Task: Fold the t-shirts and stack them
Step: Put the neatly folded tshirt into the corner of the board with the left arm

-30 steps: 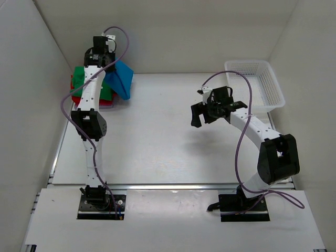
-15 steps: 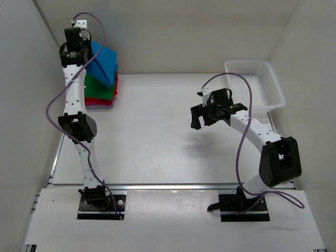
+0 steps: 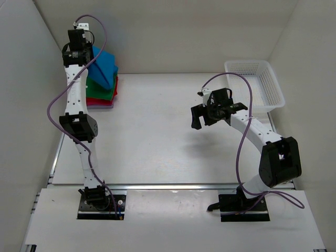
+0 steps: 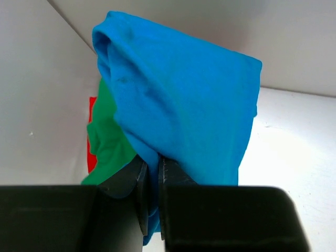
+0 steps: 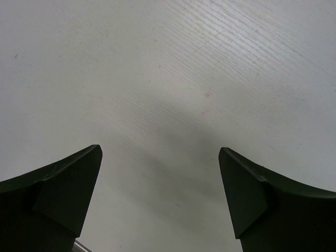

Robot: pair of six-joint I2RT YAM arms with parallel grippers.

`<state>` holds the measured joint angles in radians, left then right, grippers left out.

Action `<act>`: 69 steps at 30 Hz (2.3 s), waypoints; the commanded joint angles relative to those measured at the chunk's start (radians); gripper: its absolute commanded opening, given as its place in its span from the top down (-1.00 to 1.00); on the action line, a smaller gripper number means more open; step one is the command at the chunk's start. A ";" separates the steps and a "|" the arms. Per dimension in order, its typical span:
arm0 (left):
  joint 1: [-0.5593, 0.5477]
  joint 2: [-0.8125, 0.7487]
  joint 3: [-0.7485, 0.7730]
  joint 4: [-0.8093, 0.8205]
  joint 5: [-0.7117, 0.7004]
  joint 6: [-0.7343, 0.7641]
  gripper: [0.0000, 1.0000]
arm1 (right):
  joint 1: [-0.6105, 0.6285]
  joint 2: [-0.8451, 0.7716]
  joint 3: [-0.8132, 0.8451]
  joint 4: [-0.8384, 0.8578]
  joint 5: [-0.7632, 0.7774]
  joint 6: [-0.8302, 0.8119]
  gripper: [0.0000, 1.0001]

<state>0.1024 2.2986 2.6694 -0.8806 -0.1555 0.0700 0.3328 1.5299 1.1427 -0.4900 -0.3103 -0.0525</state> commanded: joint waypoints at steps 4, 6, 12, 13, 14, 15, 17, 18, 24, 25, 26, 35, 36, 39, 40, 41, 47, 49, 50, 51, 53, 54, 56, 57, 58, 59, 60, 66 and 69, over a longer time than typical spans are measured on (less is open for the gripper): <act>-0.050 0.005 0.024 -0.061 -0.075 -0.056 1.00 | 0.005 -0.037 0.029 0.019 0.007 0.008 -0.83; -0.043 0.021 0.033 -0.078 -0.082 -0.062 1.00 | 0.009 -0.039 0.028 0.013 0.002 0.013 -0.83; -0.023 0.058 0.049 -0.107 -0.114 -0.061 1.00 | 0.005 -0.045 0.009 0.034 -0.006 0.014 -0.82; -0.023 0.064 0.043 -0.110 -0.124 -0.064 1.00 | -0.001 -0.045 0.005 0.039 -0.007 0.014 -0.82; -0.021 0.061 0.044 -0.109 -0.122 -0.064 1.00 | -0.001 -0.043 -0.003 0.036 -0.009 0.016 -0.81; -0.023 0.074 0.046 -0.110 -0.131 -0.062 1.00 | -0.001 -0.037 0.006 0.033 -0.010 0.016 -0.82; -0.006 0.084 0.044 -0.110 -0.128 -0.061 1.00 | 0.005 -0.039 0.008 0.041 -0.013 0.019 -0.80; 0.002 0.087 0.044 -0.109 -0.134 -0.062 1.00 | 0.000 -0.036 0.005 0.038 -0.006 0.017 -0.80; 0.037 0.107 0.030 -0.130 -0.165 -0.061 1.00 | -0.003 -0.033 0.005 0.036 -0.013 0.013 -0.80; 0.045 0.111 0.029 -0.133 -0.162 -0.064 1.00 | -0.005 -0.030 0.009 0.039 -0.016 0.014 -0.81; 0.052 0.111 0.029 -0.127 -0.162 -0.059 1.00 | -0.008 -0.028 0.005 0.041 -0.016 0.014 -0.80; 0.094 0.165 0.026 -0.155 -0.216 -0.055 1.00 | 0.015 0.001 0.043 0.024 0.004 0.016 -0.80; 0.106 0.170 0.026 -0.164 -0.211 -0.059 1.00 | 0.014 0.007 0.048 0.019 0.005 0.014 -0.80; 0.106 0.185 0.021 -0.167 -0.211 -0.058 0.81 | 0.014 0.007 0.057 0.016 0.013 0.011 -0.80; 0.108 0.188 0.023 -0.167 -0.216 -0.062 0.68 | 0.012 0.009 0.058 0.016 0.011 0.011 -0.82; 0.111 0.193 0.021 -0.166 -0.214 -0.062 0.63 | 0.015 0.009 0.064 0.013 0.014 0.011 -0.82; 0.128 0.214 0.024 -0.181 -0.222 -0.084 -0.17 | 0.021 0.006 0.066 0.002 0.022 0.017 -0.80; 0.119 0.206 0.038 -0.205 -0.251 -0.105 -0.36 | 0.029 0.003 0.072 0.002 0.020 0.013 -0.79; 0.114 0.203 0.037 -0.211 -0.254 -0.105 -0.50 | 0.028 0.003 0.080 -0.002 0.026 0.010 -0.79; 0.111 0.193 0.032 -0.213 -0.250 -0.101 -0.56 | 0.026 -0.004 0.080 -0.005 0.028 0.010 -0.80; 0.091 0.170 0.014 -0.216 -0.263 -0.111 -0.71 | 0.026 -0.010 0.083 -0.004 0.028 0.013 -0.79; 0.086 0.154 0.015 -0.218 -0.271 -0.110 -0.73 | 0.026 -0.014 0.077 -0.004 0.028 0.013 -0.79; 0.060 0.125 -0.006 -0.241 -0.288 -0.119 -0.80 | 0.032 -0.034 0.074 -0.015 0.030 0.011 -0.79; 0.057 0.114 -0.017 -0.244 -0.294 -0.115 -0.82 | 0.023 -0.036 0.080 -0.013 0.033 0.016 -0.79; 0.045 0.084 -0.040 -0.254 -0.308 -0.113 -0.88 | 0.022 -0.042 0.080 -0.012 0.037 0.013 -0.79; 0.027 0.058 -0.072 -0.267 -0.320 -0.111 -0.94 | 0.018 -0.057 0.075 -0.010 0.039 0.010 -0.79; 0.010 0.036 -0.095 -0.276 -0.360 -0.114 -0.97 | 0.017 -0.062 0.071 -0.006 0.037 0.008 -0.77; -0.036 -0.232 -0.345 -0.331 -0.356 -0.139 -0.97 | -0.034 -0.189 -0.046 0.140 0.013 0.132 -0.98; -0.085 -0.431 -0.526 -0.304 -0.358 -0.125 -0.98 | -0.095 -0.218 -0.066 0.128 -0.061 0.140 -0.98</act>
<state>0.0460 2.1216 2.2391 -1.1797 -0.4896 -0.0509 0.2840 1.3602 1.0920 -0.4286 -0.3233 0.0311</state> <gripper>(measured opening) 0.986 0.991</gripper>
